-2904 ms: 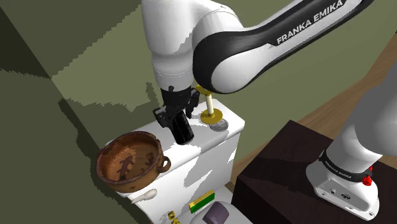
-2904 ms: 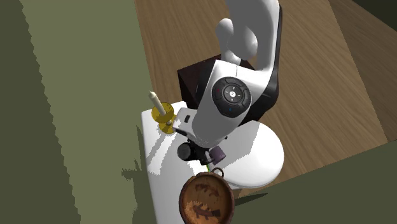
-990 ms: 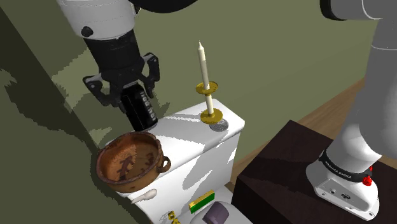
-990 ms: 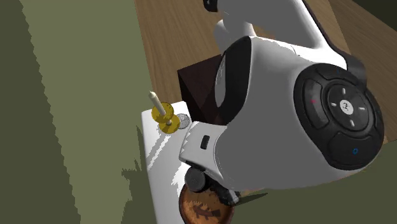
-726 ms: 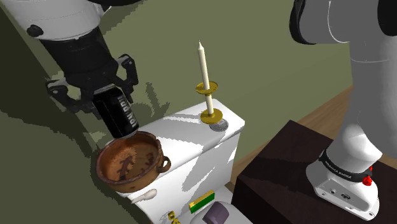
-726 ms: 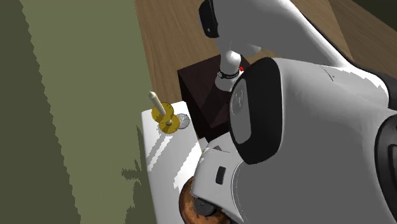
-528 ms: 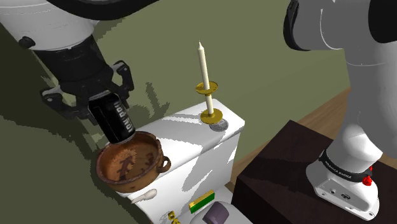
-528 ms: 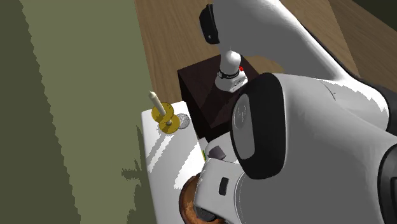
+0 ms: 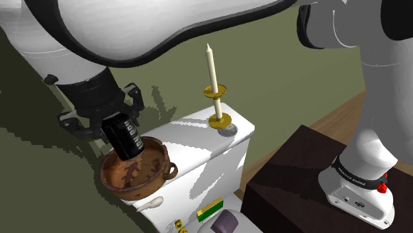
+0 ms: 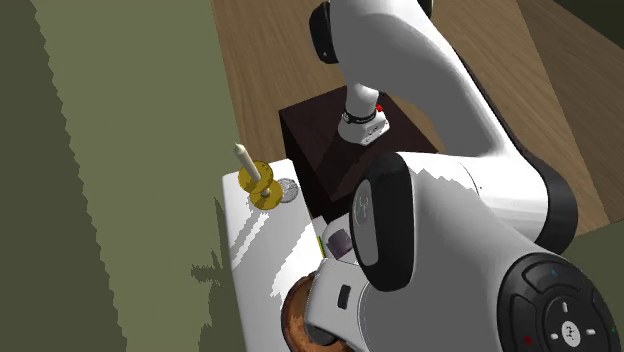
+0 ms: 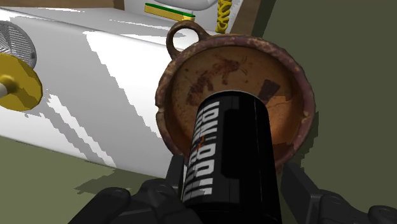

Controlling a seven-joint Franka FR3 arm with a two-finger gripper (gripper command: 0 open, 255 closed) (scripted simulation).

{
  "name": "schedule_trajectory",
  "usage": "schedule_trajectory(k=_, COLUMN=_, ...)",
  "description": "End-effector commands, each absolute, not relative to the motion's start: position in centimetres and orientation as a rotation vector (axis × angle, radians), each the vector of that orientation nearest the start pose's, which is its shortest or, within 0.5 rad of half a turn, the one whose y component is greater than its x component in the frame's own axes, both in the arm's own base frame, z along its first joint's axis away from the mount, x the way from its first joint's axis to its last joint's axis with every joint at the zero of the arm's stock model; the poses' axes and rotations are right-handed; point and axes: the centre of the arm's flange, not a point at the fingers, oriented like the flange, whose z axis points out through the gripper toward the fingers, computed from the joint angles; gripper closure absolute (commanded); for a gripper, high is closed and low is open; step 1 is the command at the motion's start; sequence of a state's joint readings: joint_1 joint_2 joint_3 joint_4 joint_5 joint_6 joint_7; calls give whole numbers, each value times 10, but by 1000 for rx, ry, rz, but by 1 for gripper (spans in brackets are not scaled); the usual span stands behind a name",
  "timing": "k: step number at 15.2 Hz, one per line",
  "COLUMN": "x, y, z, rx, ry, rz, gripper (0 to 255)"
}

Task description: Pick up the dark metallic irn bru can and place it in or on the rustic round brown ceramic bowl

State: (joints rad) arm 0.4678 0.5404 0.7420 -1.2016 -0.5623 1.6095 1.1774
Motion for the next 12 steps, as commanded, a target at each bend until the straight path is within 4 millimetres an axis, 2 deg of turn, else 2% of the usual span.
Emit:
schedule_trajectory(k=1, x=405, y=560, z=518, rx=-3213, ry=29, rz=-303, gripper=255)
schedule_trajectory(k=7, x=405, y=560, z=484, rx=-3213, ry=29, rz=-303, gripper=255)
schedule_trajectory(k=12, x=405, y=560, z=484, rx=-3213, ry=29, rz=-303, gripper=255)
